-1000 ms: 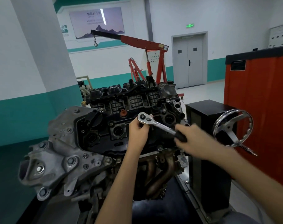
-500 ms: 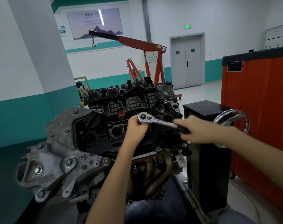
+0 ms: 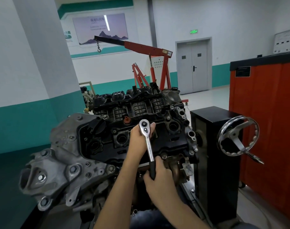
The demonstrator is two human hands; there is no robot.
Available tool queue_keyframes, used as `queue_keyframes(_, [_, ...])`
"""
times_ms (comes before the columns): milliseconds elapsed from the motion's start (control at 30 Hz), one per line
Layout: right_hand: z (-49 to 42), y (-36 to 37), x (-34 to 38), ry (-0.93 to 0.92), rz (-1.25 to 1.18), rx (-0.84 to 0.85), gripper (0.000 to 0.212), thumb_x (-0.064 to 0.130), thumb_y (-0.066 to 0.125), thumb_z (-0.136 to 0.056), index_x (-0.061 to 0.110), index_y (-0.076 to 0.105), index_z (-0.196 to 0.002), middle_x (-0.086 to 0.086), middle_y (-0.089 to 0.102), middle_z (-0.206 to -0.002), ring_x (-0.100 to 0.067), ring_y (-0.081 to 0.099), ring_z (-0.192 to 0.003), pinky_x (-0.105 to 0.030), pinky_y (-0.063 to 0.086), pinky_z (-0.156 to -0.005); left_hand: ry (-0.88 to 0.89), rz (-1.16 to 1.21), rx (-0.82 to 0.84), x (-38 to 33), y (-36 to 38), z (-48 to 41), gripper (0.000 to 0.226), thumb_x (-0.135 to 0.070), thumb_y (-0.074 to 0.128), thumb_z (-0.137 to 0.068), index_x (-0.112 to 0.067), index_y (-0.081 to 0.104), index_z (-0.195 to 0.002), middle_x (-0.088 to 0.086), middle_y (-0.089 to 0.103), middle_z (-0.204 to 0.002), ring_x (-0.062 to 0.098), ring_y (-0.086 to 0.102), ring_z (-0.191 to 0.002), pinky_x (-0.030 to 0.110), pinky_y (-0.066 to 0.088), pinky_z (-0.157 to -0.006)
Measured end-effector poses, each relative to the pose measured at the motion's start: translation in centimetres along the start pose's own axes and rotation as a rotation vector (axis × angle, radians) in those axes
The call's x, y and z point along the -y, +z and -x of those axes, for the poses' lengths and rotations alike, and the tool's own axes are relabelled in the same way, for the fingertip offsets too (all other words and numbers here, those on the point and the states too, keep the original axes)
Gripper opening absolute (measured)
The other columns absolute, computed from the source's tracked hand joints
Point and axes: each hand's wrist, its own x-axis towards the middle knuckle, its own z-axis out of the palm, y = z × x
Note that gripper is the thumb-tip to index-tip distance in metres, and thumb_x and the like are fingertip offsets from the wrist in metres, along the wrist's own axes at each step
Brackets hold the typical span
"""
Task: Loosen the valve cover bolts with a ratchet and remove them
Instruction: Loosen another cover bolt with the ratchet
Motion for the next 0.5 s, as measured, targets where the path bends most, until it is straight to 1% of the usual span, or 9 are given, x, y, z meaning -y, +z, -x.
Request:
queue_keyframes(100, [-1.2,-4.6,-0.9,-0.073,0.222,0.095,0.023,0.012,0.058,-0.086,0.025,0.039,-0.087,-0.001,0.048,-0.07,-0.01,0.045,-0.053,-0.014,0.034,-0.046,-0.029,-0.022,0.051,-0.4,-0.2,-0.4,0.045,-0.018,0.062,-0.093,-0.022,0.033,-0.058,-0.009,0.032,-0.057,0.009,0.031,-0.058,0.025,0.031,-0.059])
queue_keyframes(133, [-2.0,-7.0,-1.1,-0.097,0.305,0.155,0.022,0.012,0.058,-0.085,0.025,0.042,-0.091,-0.002,0.05,-0.072,-0.011,0.048,-0.054,-0.015,0.037,-0.048,-0.024,-0.018,0.065,-0.6,-0.1,-0.4,0.048,-0.015,0.061,-0.093,-0.026,0.033,-0.056,-0.011,0.033,-0.057,0.009,0.031,-0.059,0.026,0.03,-0.06])
queue_keyframes(200, [-4.6,-12.0,-0.6,-0.168,0.513,0.288,0.023,0.012,0.059,-0.087,0.027,0.046,-0.098,0.0,0.054,-0.076,-0.013,0.055,-0.058,-0.018,0.044,-0.053,-0.004,-0.014,0.083,-0.8,0.1,-0.5,0.049,-0.007,0.057,-0.093,-0.027,0.036,-0.054,-0.011,0.034,-0.058,0.01,0.03,-0.062,0.027,0.029,-0.062])
queue_keyframes(267, [-8.0,-15.9,1.0,-0.289,0.814,0.362,0.021,0.014,0.059,-0.089,0.029,0.046,-0.099,0.008,0.05,-0.073,-0.01,0.055,-0.06,-0.019,0.042,-0.056,0.014,-0.032,0.099,-0.8,0.2,-0.3,0.047,-0.004,0.053,-0.092,-0.028,0.046,-0.052,-0.011,0.042,-0.058,0.01,0.035,-0.063,0.029,0.031,-0.064])
queue_keyframes(333, [-10.5,-17.7,2.5,-0.394,1.01,0.361,0.018,0.019,0.059,-0.091,0.027,0.046,-0.102,0.012,0.043,-0.071,-0.009,0.049,-0.063,-0.023,0.038,-0.06,0.024,-0.041,0.089,-0.9,0.2,0.1,0.042,-0.01,0.057,-0.093,-0.034,0.062,-0.059,-0.011,0.052,-0.062,0.008,0.042,-0.064,0.028,0.036,-0.064])
queue_keyframes(367, [-10.9,-17.9,2.8,-0.416,1.039,0.342,0.018,0.02,0.059,-0.091,0.025,0.047,-0.103,0.012,0.041,-0.07,-0.01,0.047,-0.064,-0.024,0.037,-0.06,0.021,-0.032,0.068,-0.8,0.2,0.3,0.036,-0.014,0.059,-0.094,-0.035,0.067,-0.066,-0.008,0.058,-0.067,0.008,0.047,-0.067,0.027,0.038,-0.066])
queue_keyframes(433, [-9.9,-17.2,1.9,-0.383,0.987,0.266,0.017,0.019,0.059,-0.09,0.026,0.046,-0.098,0.012,0.042,-0.069,-0.01,0.048,-0.062,-0.019,0.035,-0.055,0.018,-0.009,0.012,-0.5,0.5,0.6,0.031,-0.011,0.059,-0.094,-0.034,0.07,-0.076,0.001,0.064,-0.077,0.012,0.052,-0.076,0.027,0.04,-0.071])
queue_keyframes(467, [-8.6,-16.2,0.8,-0.342,0.908,0.228,0.018,0.018,0.059,-0.09,0.027,0.044,-0.095,0.011,0.046,-0.069,-0.01,0.051,-0.061,-0.017,0.036,-0.053,0.018,-0.004,-0.017,-0.3,0.8,0.7,0.031,-0.008,0.058,-0.094,-0.031,0.068,-0.075,-0.001,0.065,-0.077,0.014,0.053,-0.076,0.028,0.041,-0.072])
queue_keyframes(500, [-7.0,-14.8,-0.2,-0.287,0.784,0.198,0.019,0.018,0.06,-0.089,0.027,0.043,-0.092,0.007,0.05,-0.07,-0.012,0.054,-0.06,-0.019,0.04,-0.052,0.015,0.001,-0.045,-0.1,1.0,0.7,0.033,-0.007,0.058,-0.094,-0.028,0.066,-0.07,-0.006,0.063,-0.071,0.013,0.053,-0.073,0.027,0.041,-0.071])
